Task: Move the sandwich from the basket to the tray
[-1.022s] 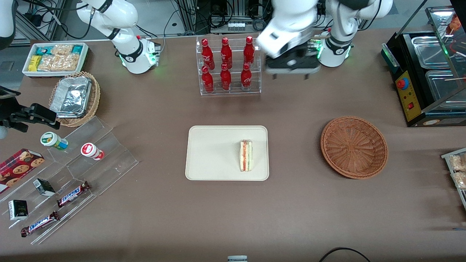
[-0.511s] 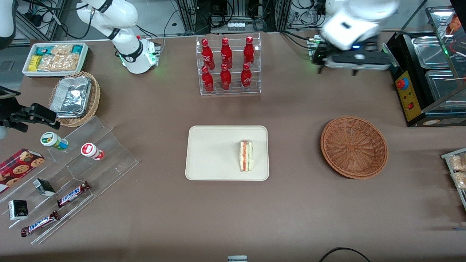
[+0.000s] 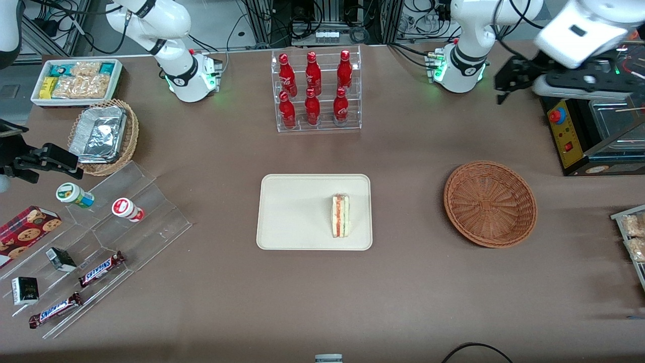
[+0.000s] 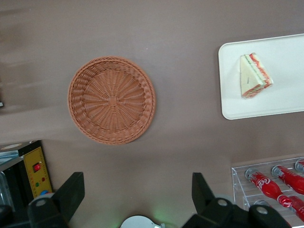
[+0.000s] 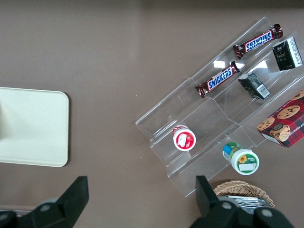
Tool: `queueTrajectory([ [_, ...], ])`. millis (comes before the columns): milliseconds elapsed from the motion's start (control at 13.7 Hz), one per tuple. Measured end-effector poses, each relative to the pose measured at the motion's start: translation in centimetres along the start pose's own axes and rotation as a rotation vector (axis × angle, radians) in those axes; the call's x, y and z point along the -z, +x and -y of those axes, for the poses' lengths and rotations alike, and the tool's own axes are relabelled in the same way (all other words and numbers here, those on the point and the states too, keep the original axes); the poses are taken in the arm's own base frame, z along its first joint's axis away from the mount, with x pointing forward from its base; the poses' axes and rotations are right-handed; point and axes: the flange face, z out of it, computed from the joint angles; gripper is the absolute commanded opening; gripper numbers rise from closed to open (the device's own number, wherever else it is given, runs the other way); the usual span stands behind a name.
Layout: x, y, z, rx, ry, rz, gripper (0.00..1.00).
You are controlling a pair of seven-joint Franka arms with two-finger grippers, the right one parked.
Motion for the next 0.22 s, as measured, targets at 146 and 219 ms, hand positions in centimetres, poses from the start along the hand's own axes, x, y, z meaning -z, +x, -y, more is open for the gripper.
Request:
queueTrajectory([
  [146, 0.1, 0.1, 3.3, 0.017, -0.025, 0.001, 1.0],
  [219, 0.1, 0.0, 5.0, 0.027, -0.038, 0.001, 1.0],
])
